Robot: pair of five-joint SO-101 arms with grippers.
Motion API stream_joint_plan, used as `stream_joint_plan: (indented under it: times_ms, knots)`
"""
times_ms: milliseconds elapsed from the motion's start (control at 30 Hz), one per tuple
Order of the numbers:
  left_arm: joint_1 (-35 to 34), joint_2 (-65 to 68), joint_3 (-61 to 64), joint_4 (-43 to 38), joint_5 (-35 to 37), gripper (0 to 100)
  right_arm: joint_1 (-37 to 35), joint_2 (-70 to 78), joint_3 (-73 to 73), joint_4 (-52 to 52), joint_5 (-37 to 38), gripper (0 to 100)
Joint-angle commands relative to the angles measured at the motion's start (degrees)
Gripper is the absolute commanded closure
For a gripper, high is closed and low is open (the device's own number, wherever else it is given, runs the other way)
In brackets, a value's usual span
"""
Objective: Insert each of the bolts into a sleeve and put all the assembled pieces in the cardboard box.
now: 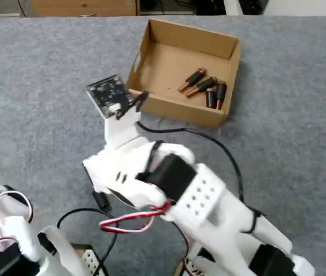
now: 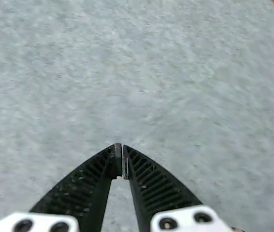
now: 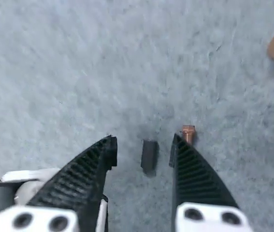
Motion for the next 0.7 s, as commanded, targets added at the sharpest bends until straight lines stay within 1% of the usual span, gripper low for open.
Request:
stream_joint_plan:
  times_ms: [0, 233, 400, 467, 667]
  knots:
    - [-3.87, -0.22, -0.09, 0.0, -2.2, 98, -0.4, 2.77, 1.63, -3.25, -0.79, 82.5]
    - [-4.84, -0.22, -0.09, 0.0, -2.37, 98, -0.48, 10.68, 1.36, -2.99, -0.79, 82.5]
    - [-5.01, -0.22, -0.35, 0.0, -3.16, 98, -4.97, 13.67, 1.45, -1.58, -0.79, 82.5]
    - [-6.86, -0.22, -0.53, 0.09, -5.1, 98, -6.11, 14.37, 1.54, -1.49, -0.79, 82.5]
    - [-15.91, -0.22, -0.09, 0.18, -12.84, 98, -6.2, 19.91, 1.54, -1.85, -1.32, 82.5]
